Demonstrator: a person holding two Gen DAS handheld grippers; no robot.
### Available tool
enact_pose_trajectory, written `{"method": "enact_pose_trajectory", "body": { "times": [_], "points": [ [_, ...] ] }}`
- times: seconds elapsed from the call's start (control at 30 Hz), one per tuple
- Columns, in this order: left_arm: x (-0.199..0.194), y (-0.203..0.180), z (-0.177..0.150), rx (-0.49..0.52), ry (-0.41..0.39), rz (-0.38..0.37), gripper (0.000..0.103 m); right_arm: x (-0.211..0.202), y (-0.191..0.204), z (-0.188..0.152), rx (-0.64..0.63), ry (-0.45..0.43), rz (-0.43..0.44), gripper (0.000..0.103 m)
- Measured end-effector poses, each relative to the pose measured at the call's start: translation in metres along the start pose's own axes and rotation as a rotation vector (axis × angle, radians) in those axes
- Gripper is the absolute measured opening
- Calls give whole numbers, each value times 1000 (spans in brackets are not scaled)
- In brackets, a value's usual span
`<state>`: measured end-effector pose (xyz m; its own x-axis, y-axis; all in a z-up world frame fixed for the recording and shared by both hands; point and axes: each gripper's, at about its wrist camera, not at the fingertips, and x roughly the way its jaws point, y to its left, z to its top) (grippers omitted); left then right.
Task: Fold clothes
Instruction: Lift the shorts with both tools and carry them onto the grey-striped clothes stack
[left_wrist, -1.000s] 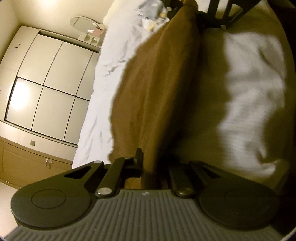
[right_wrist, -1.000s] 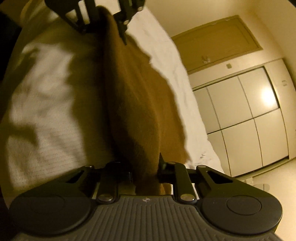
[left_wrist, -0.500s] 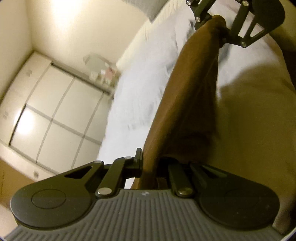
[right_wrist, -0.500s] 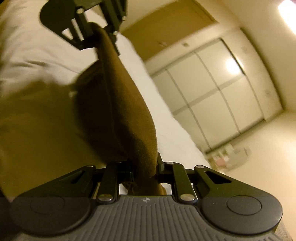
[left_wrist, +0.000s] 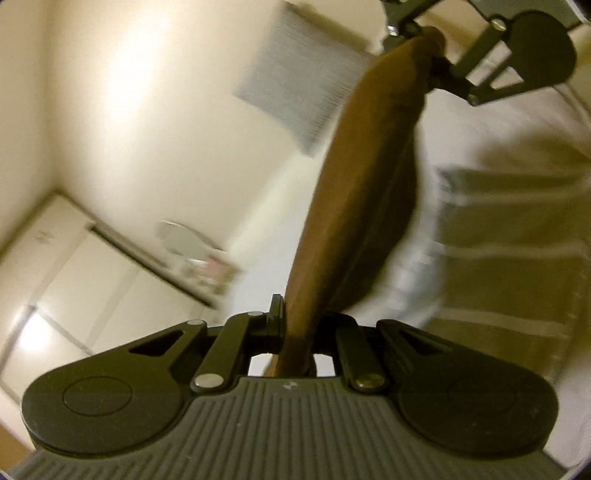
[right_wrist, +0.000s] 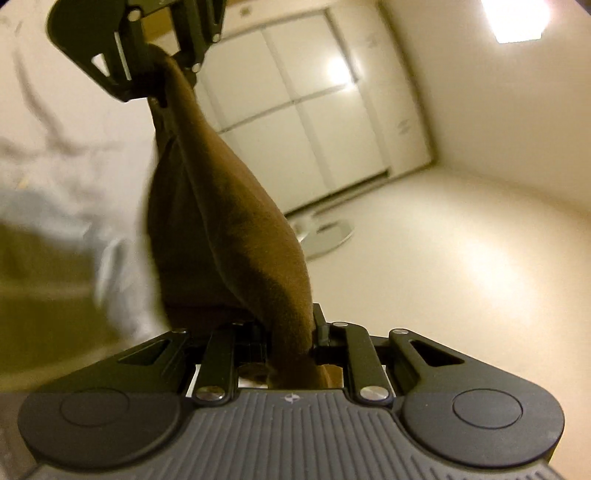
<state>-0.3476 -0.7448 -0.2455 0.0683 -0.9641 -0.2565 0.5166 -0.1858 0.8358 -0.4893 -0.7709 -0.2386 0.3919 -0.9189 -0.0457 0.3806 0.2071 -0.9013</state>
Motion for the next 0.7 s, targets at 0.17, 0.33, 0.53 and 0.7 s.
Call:
{"method": "enact_pose_trajectory", "body": {
  "times": [0.17,0.33,0.53,0.7],
  "points": [
    [47,-103,-45,114,127,-211,10,19,76,-52,-35,132,227,18],
    [49,-105,-55,96,109,-159,16,-3,91,-60,-37,131,223,37],
    [48,-95,-72,136,107,-110,18,-23,99,-56,-102,96,199,20],
    [49,-95,-66,117,117,-112,12,-31,100,-62,-41,133,238,13]
  ]
}}
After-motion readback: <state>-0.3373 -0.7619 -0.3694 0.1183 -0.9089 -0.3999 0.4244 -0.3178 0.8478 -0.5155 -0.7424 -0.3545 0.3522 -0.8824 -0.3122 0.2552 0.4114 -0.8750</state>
